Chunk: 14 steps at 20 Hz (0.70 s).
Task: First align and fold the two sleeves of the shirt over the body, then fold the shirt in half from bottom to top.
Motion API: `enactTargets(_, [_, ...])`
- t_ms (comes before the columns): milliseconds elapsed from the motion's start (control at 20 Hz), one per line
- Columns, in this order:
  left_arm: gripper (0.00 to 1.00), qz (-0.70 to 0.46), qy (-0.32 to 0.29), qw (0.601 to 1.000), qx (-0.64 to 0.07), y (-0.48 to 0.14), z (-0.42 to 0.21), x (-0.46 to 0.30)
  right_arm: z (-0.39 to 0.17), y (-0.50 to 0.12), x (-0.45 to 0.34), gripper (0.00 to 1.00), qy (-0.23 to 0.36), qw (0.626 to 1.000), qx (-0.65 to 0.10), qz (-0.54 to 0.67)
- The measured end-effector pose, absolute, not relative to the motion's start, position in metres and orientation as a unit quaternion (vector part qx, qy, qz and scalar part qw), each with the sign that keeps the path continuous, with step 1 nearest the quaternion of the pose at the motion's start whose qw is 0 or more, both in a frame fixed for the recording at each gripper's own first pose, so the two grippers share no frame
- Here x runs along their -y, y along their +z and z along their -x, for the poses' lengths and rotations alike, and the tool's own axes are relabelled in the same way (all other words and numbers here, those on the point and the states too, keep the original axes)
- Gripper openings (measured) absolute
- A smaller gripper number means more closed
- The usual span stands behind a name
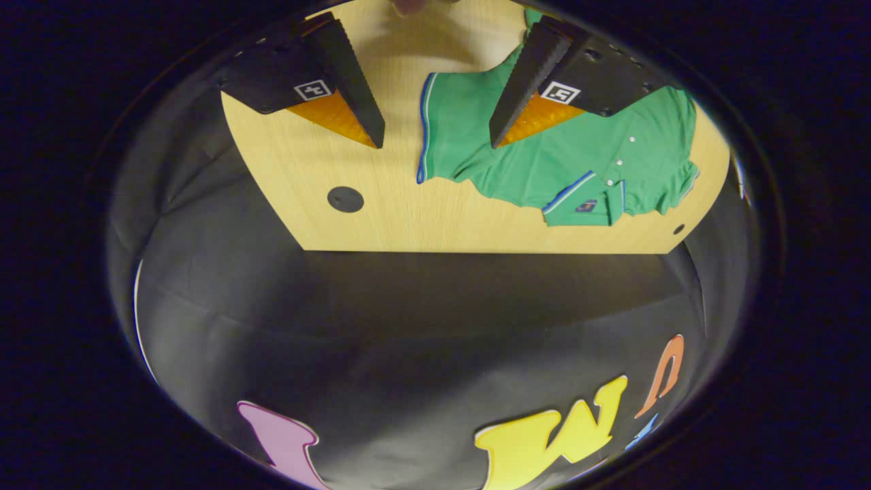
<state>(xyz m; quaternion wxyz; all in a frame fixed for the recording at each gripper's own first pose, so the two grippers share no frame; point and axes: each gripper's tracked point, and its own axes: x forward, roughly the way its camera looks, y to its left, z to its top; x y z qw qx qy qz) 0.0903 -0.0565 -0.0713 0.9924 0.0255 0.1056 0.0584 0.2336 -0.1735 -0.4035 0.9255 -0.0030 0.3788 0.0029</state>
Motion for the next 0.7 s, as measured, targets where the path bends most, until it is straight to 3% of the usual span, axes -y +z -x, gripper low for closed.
enactTargets(350, [1.0,-0.048,0.082,0.986,-0.135,-0.092,-0.09,0.046,-0.251,-0.456,0.179,0.93,0.012,0.908,-0.419,0.004])
enactTargets(500, [1.0,-0.045,0.083,0.984,-0.148,-0.102,-0.09,0.045,-0.253,-0.463,0.174,0.65,0.019,0.905,-0.426,-0.017])
enactTargets(700, [1.0,-0.042,0.076,0.982,-0.165,-0.112,-0.093,0.055,-0.251,-0.462,0.167,0.1,0.025,0.9,-0.43,-0.06])
